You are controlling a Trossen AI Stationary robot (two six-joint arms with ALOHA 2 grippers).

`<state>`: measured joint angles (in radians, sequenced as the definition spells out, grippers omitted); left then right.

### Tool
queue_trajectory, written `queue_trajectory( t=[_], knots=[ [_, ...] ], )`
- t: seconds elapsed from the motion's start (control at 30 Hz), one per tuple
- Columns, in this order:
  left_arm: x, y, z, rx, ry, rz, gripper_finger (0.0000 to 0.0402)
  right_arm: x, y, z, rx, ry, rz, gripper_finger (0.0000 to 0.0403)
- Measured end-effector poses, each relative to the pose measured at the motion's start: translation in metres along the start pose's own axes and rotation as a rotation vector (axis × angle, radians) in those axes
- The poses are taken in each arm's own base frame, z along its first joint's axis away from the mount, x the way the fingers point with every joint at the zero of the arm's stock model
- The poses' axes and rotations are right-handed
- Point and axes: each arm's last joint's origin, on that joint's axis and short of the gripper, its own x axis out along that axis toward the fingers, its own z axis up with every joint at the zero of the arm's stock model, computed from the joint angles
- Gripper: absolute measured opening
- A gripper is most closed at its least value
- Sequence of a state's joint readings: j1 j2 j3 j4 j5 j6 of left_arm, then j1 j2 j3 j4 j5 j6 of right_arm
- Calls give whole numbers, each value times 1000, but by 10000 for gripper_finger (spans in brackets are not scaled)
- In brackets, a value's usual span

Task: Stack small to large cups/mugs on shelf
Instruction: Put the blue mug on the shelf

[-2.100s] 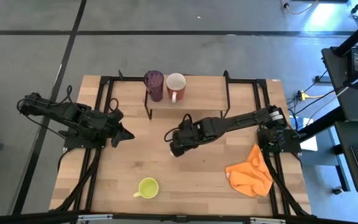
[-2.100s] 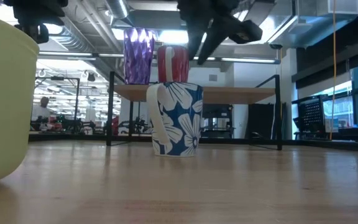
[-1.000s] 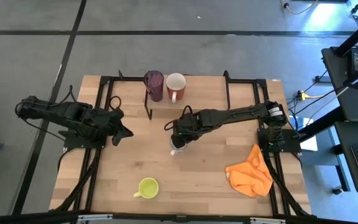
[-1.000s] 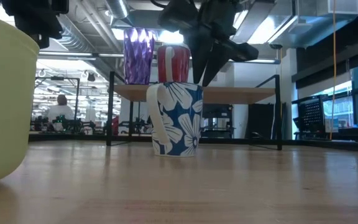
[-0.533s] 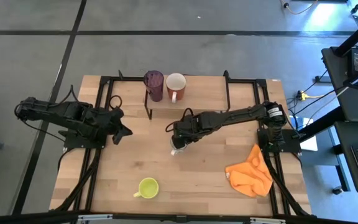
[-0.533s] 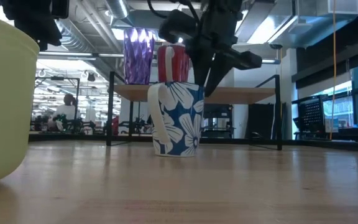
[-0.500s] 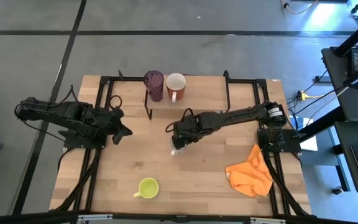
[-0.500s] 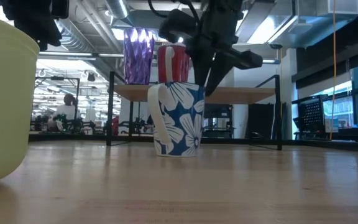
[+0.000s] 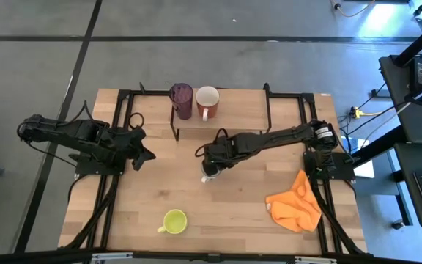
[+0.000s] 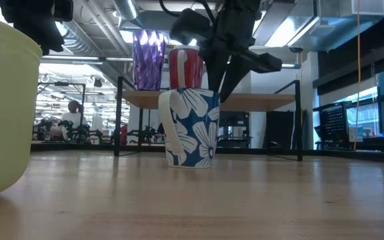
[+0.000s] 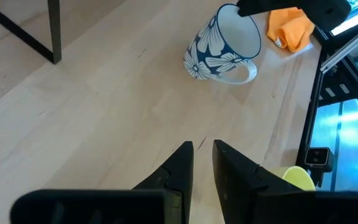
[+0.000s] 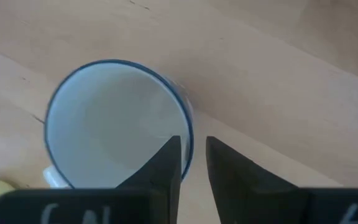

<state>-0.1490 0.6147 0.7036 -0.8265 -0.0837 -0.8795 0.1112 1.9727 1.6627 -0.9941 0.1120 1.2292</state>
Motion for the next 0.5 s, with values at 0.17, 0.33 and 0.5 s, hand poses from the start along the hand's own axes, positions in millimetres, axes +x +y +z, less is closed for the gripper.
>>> queue_trajectory(
  t=[0.17,0.33,0.5],
  knots=[
    [0,0,0,0,3,4,55,5,1,0,-2,4,-12,77],
    [0,0,0,1,2,5,55,7,0,-1,-4,7,-20,77],
    [0,1,0,3,-2,9,55,12,0,-2,-7,16,-45,77]
  ],
)
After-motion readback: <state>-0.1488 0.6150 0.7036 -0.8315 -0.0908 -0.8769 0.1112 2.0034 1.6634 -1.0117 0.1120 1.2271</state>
